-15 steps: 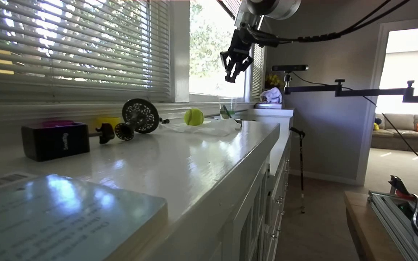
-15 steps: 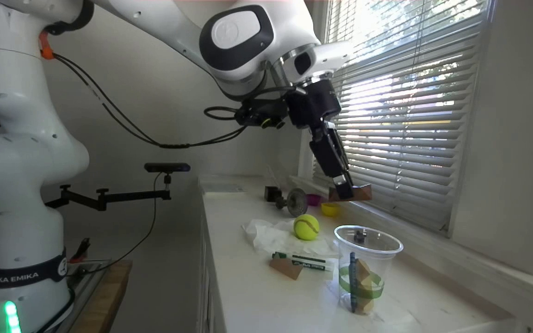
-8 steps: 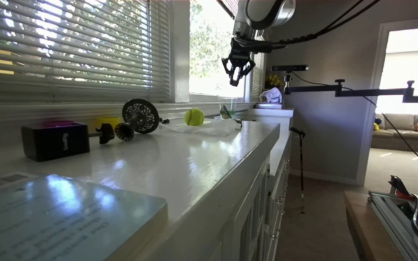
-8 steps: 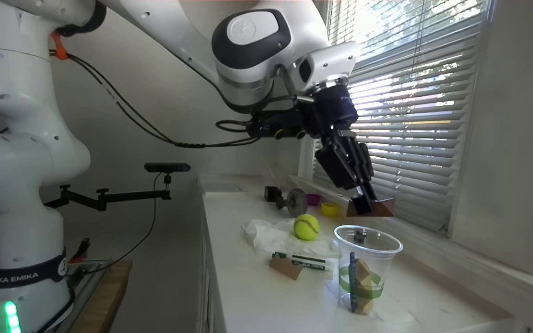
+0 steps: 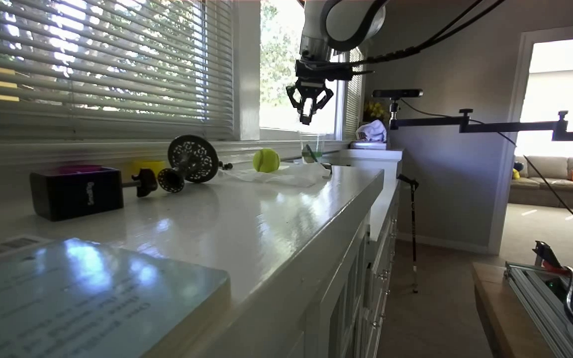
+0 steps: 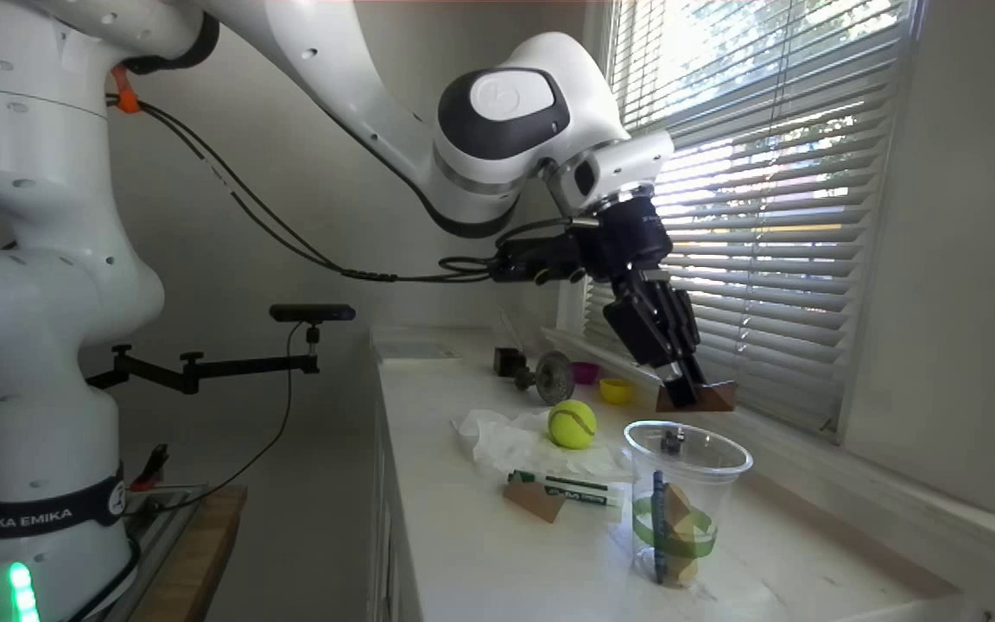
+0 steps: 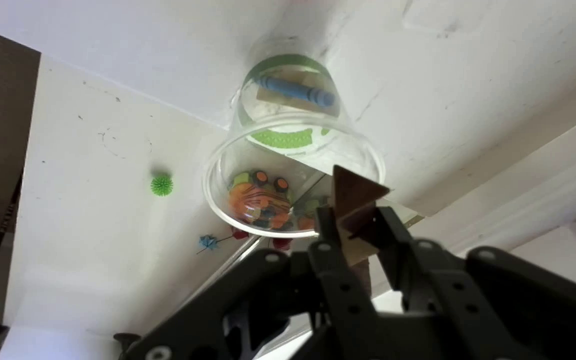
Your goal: Move the brown object to the right
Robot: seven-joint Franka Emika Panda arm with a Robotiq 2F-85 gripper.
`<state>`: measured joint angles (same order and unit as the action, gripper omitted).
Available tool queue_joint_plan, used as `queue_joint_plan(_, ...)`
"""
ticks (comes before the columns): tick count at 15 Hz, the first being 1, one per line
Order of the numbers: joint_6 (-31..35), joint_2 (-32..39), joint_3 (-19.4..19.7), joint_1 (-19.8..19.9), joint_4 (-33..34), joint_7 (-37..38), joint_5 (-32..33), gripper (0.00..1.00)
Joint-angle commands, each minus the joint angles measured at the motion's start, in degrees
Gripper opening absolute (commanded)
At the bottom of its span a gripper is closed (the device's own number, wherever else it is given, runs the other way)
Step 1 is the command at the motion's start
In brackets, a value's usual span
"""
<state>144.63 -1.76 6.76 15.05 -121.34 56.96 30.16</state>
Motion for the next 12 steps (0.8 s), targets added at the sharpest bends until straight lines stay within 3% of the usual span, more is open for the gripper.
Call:
queue_joint_plan(1, 0.5, 1.3, 1.4, -1.2, 0.9, 4.1, 3.4, 0.06)
queue_joint_plan(11, -0.1, 3.0, 2.8, -2.0, 0.2, 4.3, 3.4, 0.06)
queue_joint_plan(12, -0.2, 3.3, 2.9, -2.3, 0.4, 4.2, 3.2, 0.49)
